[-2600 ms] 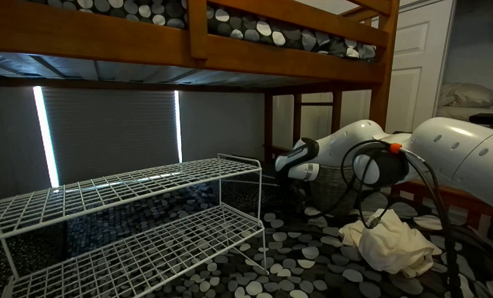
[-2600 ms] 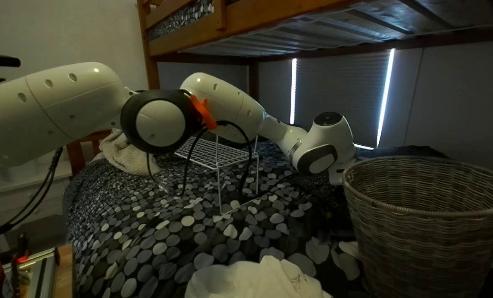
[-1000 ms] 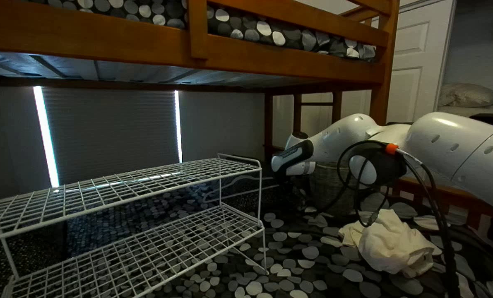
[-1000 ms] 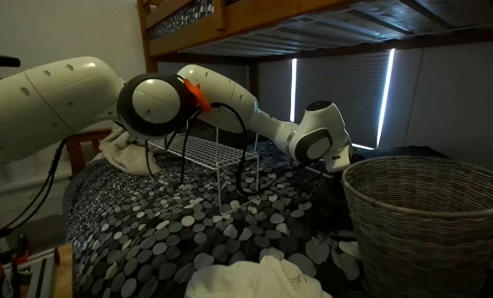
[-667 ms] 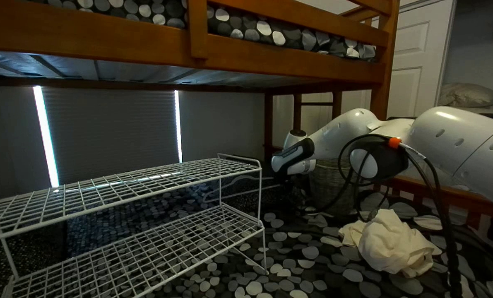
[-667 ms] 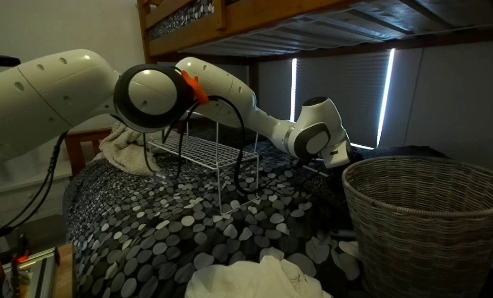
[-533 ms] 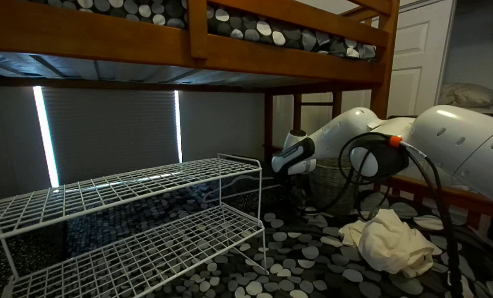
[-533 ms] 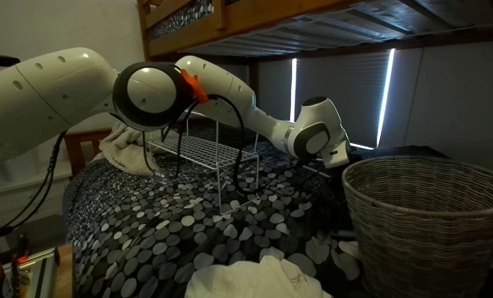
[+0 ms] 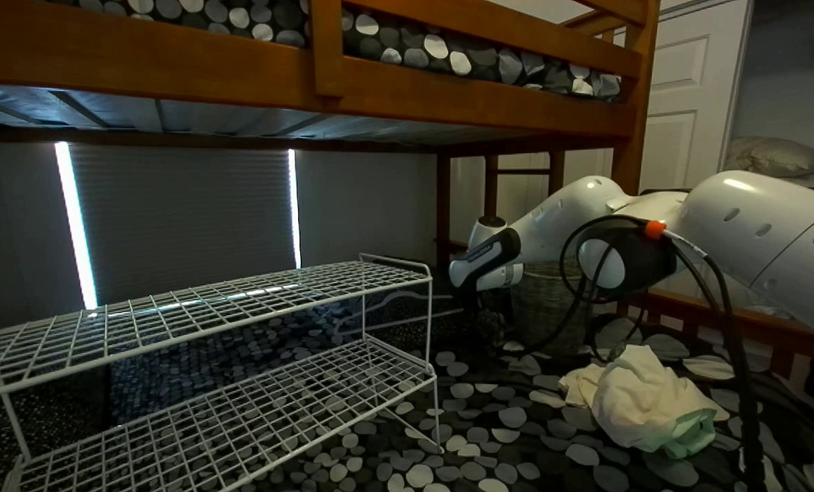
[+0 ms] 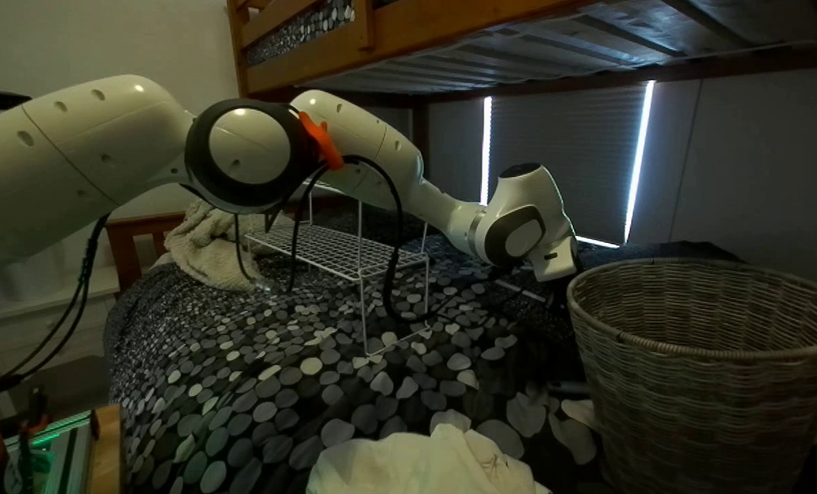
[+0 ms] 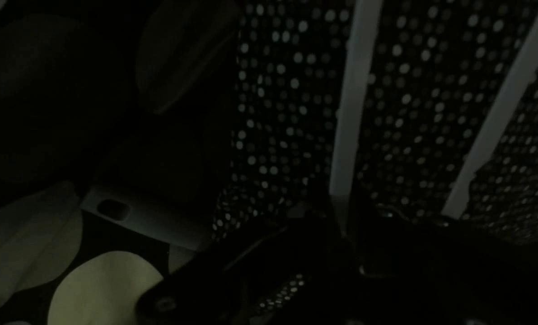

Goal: Change the white clothes hanger on the base of the top bunk

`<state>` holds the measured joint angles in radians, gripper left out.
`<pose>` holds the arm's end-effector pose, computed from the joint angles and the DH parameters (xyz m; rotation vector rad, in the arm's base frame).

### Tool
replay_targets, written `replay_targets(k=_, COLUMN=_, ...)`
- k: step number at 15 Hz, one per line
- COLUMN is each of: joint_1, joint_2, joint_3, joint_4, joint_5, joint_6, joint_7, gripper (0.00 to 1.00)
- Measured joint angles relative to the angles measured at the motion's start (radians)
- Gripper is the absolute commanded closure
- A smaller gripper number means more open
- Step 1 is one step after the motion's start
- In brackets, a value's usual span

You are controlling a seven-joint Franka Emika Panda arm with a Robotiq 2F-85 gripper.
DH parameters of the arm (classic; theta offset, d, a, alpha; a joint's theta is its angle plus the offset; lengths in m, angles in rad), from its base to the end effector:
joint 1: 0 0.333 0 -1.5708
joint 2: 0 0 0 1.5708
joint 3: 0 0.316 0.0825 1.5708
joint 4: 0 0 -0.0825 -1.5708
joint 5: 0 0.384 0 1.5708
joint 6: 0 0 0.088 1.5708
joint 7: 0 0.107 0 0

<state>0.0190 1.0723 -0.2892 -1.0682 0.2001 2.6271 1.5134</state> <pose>0.8047 -0.1283 0.2391 -1.8387 2.1327 -0.6710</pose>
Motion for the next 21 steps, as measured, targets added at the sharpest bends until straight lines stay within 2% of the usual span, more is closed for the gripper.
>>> replay_targets(k=4, joint_1=0.006, joint_2=-0.033, joint_3=0.003, joint_4=-0.041, joint_5=-0.014, joint_6=0.000, joint_7=-0.001, gripper=0.97)
replay_targets(k=7, joint_1=0.013, joint_2=-0.088, joint_3=0.003, joint_4=-0.120, joint_5=-0.026, joint_6=0.000, joint_7=-0.001, gripper=0.97)
replay_targets(k=13, joint_1=0.011, joint_2=-0.276, joint_3=-0.006, joint_4=-0.373, joint_5=-0.045, joint_6=0.010, joint_7=-0.028, gripper=0.97)
replay_targets(k=21, joint_1=0.035, joint_2=-0.583, joint_3=-0.009, joint_4=-0.738, joint_5=-0.115, joint_6=0.164, joint_7=-0.113, gripper=0.97)
